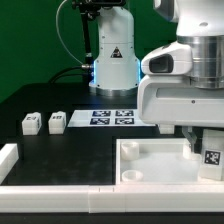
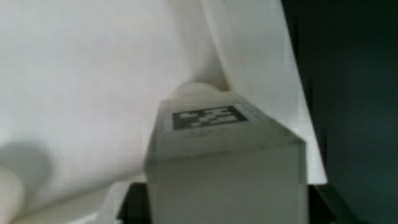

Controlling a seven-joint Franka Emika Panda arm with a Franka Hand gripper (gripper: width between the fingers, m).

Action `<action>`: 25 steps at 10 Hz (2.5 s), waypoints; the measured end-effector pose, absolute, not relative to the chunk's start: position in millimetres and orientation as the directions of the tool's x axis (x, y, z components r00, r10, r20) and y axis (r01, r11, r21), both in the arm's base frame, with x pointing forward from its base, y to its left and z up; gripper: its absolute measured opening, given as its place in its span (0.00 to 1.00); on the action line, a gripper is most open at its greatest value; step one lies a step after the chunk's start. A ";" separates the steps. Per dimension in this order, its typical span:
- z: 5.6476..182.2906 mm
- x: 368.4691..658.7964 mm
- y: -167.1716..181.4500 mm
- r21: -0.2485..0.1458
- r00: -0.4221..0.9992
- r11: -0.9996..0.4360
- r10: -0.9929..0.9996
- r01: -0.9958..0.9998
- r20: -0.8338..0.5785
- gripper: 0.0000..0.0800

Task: Assemble one leg

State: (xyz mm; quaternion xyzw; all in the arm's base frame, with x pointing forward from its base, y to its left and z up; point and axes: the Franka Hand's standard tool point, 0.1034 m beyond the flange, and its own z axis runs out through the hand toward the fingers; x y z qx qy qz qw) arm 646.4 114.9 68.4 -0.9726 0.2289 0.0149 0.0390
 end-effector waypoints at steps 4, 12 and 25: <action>71.0 647.0 111.0 0.035 0.190 -0.193 -0.979 -0.981 -0.079 0.37; 61.9 627.5 126.5 -0.067 0.683 -0.680 -0.728 -0.730 -0.048 0.77; 64.1 628.8 121.9 -0.054 0.882 -0.881 -0.471 -0.470 -0.006 0.36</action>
Offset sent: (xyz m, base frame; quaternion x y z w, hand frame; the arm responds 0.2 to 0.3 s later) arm 0.0343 -0.0049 0.0071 0.0300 -0.0056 0.6057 0.7951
